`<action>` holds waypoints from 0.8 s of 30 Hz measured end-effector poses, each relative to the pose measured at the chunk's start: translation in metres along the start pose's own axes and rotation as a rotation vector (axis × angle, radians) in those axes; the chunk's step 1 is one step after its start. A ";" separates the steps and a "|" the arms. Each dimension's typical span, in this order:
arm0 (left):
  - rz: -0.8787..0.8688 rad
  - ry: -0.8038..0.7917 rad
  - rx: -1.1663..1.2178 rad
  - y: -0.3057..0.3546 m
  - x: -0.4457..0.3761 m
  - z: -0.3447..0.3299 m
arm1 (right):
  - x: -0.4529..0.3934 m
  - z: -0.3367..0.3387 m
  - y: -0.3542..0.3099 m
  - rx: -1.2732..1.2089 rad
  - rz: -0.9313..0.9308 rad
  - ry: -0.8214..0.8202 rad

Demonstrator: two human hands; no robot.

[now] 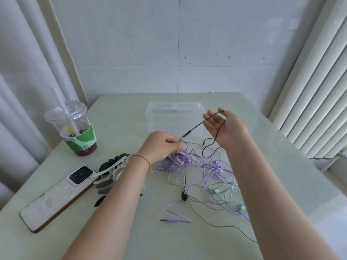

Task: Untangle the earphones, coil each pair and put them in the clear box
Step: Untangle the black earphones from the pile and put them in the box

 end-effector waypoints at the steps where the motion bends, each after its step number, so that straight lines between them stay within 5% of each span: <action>1: 0.021 0.088 0.041 -0.001 -0.001 0.004 | -0.002 0.002 -0.002 0.064 0.012 0.028; 5: 0.106 0.396 -0.002 -0.003 0.002 0.022 | -0.008 0.010 -0.010 0.424 0.073 0.157; 9: 0.093 0.336 -0.027 -0.003 0.003 0.021 | -0.008 0.011 -0.021 0.706 0.332 0.196; 13: 0.007 0.208 -0.025 0.002 0.001 0.012 | 0.007 -0.011 -0.021 0.881 0.609 -0.152; 17: -0.058 0.183 -0.058 0.004 0.000 0.009 | 0.029 -0.031 0.010 1.151 0.481 -0.630; 24: -0.112 0.183 0.052 0.010 0.002 0.011 | 0.018 -0.022 0.027 1.507 0.500 -0.688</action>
Point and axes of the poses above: each hand's wrist, its own x-axis away from the middle knuckle, its own z-axis out of the back of the hand, y = z × x, the point moved 3 cm from there along -x, towards the middle knuckle, and after that the axes turned 11 degrees about -x, right-handed, at the moved point
